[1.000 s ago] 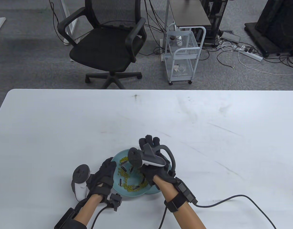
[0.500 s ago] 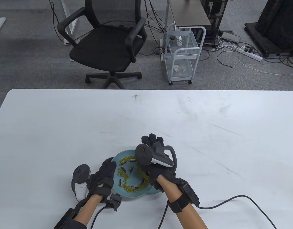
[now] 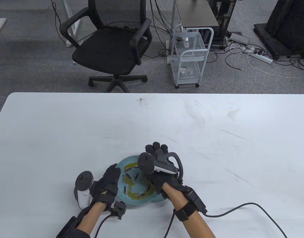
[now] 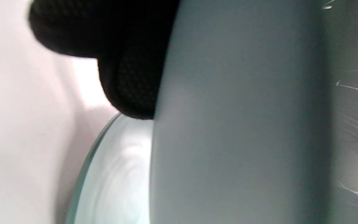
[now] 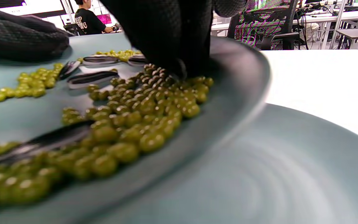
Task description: Pick sunflower seeds with hand pinch into plate
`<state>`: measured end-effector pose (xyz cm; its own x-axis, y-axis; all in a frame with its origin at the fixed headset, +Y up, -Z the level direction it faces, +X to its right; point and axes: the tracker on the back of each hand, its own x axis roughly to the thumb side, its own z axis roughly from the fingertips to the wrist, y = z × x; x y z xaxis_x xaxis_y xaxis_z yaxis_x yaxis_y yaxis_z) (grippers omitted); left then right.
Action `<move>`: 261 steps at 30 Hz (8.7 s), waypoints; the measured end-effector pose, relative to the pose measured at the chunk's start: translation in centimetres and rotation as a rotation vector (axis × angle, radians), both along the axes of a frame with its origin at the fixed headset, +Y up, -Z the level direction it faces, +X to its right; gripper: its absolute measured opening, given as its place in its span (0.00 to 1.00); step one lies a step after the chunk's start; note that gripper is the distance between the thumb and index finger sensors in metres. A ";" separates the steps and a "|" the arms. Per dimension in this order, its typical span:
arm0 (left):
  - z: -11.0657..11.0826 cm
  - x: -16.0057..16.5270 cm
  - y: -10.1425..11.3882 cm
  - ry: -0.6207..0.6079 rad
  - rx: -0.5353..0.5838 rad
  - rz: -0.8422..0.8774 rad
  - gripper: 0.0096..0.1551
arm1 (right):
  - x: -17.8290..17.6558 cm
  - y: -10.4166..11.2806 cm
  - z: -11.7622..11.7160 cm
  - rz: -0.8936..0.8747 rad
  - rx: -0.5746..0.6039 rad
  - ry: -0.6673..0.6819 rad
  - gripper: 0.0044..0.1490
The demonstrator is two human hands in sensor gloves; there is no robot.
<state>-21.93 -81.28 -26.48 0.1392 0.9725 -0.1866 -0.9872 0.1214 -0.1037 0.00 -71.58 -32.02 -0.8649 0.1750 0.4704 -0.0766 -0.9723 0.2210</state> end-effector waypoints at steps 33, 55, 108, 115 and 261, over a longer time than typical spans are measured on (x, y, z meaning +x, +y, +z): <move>-0.4 -2.5 0.1 0.111 -0.031 0.077 0.26 | 8.0 -4.1 3.1 -0.075 -0.160 -0.122 0.21; -0.5 -2.2 0.0 0.089 -0.028 0.084 0.26 | 8.8 -4.2 2.8 -0.123 -0.168 -0.165 0.22; -0.4 -1.0 -0.3 0.075 -0.028 0.045 0.26 | -5.4 0.3 0.5 -0.016 -0.097 -0.067 0.22; -0.4 -1.0 -0.3 0.074 -0.026 0.044 0.26 | -5.0 0.2 0.6 -0.040 -0.096 -0.054 0.21; -0.5 -1.1 -0.9 0.067 -0.021 0.027 0.26 | -9.5 0.4 1.3 0.069 -0.015 0.056 0.22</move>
<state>-23.01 -82.15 -26.98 0.0990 0.9716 -0.2150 -0.9949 0.0927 -0.0393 -9.53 -71.13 -30.68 -0.8474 0.1236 0.5164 0.0034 -0.9713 0.2379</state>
